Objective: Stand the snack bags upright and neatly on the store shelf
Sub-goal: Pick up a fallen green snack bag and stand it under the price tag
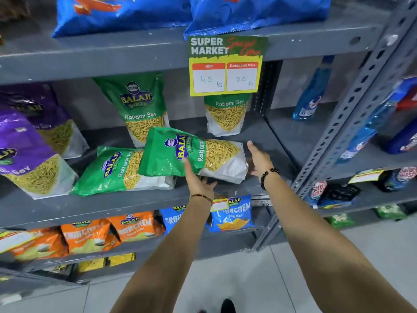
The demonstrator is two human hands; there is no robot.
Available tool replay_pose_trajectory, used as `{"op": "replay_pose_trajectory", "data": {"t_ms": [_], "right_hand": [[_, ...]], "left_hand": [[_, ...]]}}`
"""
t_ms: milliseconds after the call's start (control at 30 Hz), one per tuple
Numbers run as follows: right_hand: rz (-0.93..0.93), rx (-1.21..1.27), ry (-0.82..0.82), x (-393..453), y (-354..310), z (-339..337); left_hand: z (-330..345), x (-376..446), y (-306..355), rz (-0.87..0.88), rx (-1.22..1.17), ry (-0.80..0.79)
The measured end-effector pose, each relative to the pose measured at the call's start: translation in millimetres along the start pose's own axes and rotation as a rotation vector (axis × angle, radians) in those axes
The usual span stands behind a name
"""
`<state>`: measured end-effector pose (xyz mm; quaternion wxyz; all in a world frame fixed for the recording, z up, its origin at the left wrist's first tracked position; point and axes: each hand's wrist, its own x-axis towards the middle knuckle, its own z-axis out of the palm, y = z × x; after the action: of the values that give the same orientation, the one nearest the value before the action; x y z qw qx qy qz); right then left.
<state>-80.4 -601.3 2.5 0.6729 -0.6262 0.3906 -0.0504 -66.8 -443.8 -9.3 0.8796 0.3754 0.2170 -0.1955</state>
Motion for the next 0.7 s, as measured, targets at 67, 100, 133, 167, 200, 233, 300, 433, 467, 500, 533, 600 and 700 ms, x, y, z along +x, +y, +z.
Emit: {"op": "replay_pose_trajectory", "data": {"t_ms": [67, 100, 133, 167, 200, 233, 300, 433, 467, 500, 533, 600, 700], "right_hand": [[0.046, 0.082, -0.025, -7.7, 3.9, -7.1], [0.057, 0.107, -0.052, -11.8, 5.1, -9.8], [0.060, 0.122, -0.065, -14.2, 6.6, -12.9], [0.062, 0.136, -0.072, -16.6, 8.2, -15.4], [0.061, 0.135, -0.059, -18.5, 9.3, -16.9], [0.053, 0.125, -0.021, -19.4, 9.6, -18.3], [-0.019, 0.020, 0.150, -18.8, 6.7, -20.3], [-0.086, -0.005, -0.041, -21.4, -7.3, -18.4], [-0.060, -0.002, -0.203, -25.7, -10.1, -17.2], [-0.042, 0.013, -0.361, -29.6, -11.3, -15.7], [-0.044, 0.023, -0.486, -33.8, -11.3, -14.6], [-0.052, 0.042, -0.646, -36.9, -8.1, -13.4], [-0.060, 0.031, -0.756, -45.5, -9.2, -14.6]], "left_hand": [[1.9, 2.8, 2.8, 0.024, 0.017, -0.001], [2.8, 3.5, 5.3, 0.038, 0.014, -0.002], [2.6, 6.4, 7.8, 0.055, 0.026, -0.007], [2.2, 8.8, 11.8, 0.074, 0.044, -0.013], [1.2, 9.7, 17.4, 0.093, 0.053, -0.018], [-0.2, 12.8, 22.6, 0.111, 0.069, -0.030], [-1.8, 16.5, 33.6, 0.130, 0.160, -0.085], [-0.5, 9.6, 55.7, 0.062, 0.303, -0.270], [-1.2, 7.5, 60.8, 0.042, 0.350, -0.313], [-2.2, 5.6, 65.1, 0.017, 0.400, -0.361], [-3.1, 3.4, 69.3, -0.007, 0.459, -0.389], [-5.2, -1.7, 77.2, -0.049, 0.568, -0.425], [-7.8, -12.4, 89.4, -0.096, 0.656, -0.468]]}}
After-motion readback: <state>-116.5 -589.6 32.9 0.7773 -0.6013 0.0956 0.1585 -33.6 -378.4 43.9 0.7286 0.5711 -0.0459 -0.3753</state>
